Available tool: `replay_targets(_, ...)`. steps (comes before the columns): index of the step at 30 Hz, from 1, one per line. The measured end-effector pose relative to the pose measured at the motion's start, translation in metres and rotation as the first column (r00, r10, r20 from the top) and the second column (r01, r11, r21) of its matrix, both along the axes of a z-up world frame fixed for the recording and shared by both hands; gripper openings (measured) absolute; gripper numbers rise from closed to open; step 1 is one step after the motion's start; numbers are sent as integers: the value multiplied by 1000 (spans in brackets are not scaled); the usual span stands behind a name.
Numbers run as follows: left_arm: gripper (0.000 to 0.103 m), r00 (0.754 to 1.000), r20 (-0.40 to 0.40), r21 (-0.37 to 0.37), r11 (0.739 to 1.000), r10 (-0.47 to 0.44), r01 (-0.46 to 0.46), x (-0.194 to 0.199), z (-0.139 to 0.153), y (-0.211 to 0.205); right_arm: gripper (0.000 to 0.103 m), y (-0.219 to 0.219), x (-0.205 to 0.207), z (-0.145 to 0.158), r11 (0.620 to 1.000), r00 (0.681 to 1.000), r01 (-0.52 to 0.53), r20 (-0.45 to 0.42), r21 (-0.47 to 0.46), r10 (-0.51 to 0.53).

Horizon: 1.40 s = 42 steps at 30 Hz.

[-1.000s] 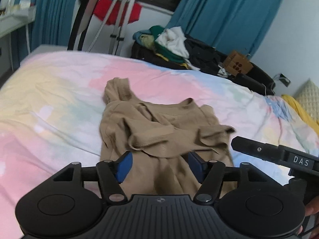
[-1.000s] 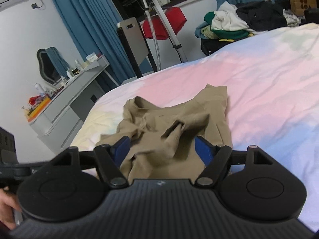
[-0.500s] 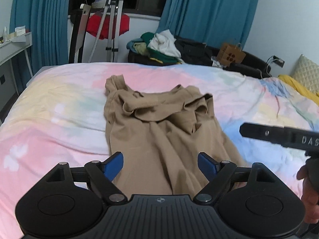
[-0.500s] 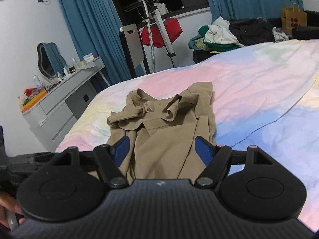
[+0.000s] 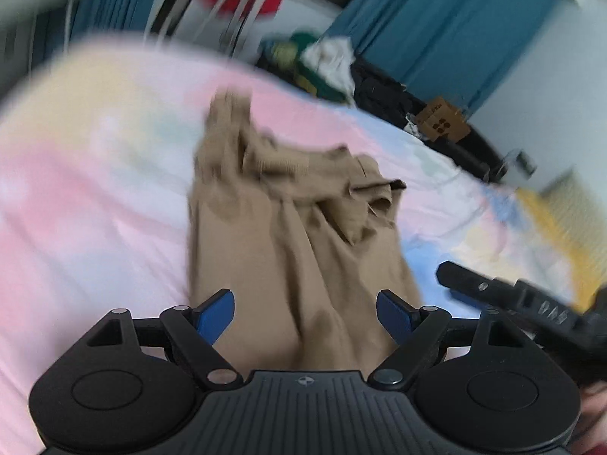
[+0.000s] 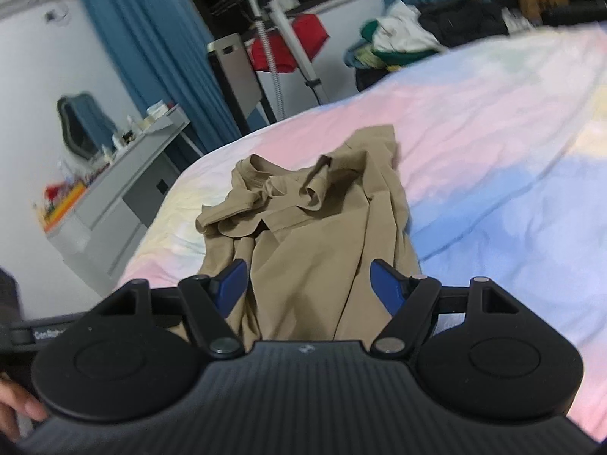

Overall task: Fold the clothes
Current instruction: 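Grasp the folded shirt with the left tool while the right tool gathers it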

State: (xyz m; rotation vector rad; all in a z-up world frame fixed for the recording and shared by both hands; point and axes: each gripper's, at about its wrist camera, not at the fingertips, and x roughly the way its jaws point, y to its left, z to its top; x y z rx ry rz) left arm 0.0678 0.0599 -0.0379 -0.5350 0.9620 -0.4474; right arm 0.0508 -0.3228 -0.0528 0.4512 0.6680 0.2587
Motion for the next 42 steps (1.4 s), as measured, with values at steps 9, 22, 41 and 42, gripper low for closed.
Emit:
replay_targets(9, 84, 907, -416, -345, 913, 58, -217, 6, -64, 33, 75, -28, -4, -18, 925, 985, 36, -169, 378, 31)
replay_targets(22, 79, 892, -401, -382, 846, 210, -371, 14, -97, 19, 73, -22, 7, -102, 783, 869, 274, -493, 558, 48)
replay_targets(41, 51, 875, -388, -319, 848, 289, -422, 10, -99, 32, 72, -36, -1, -103, 809, 865, 351, -494, 472, -87)
replay_targets(42, 52, 872, -396, -326, 843, 290, -428, 12, -100, 33, 72, -39, -2, -102, 810, 860, 370, -497, 455, -114)
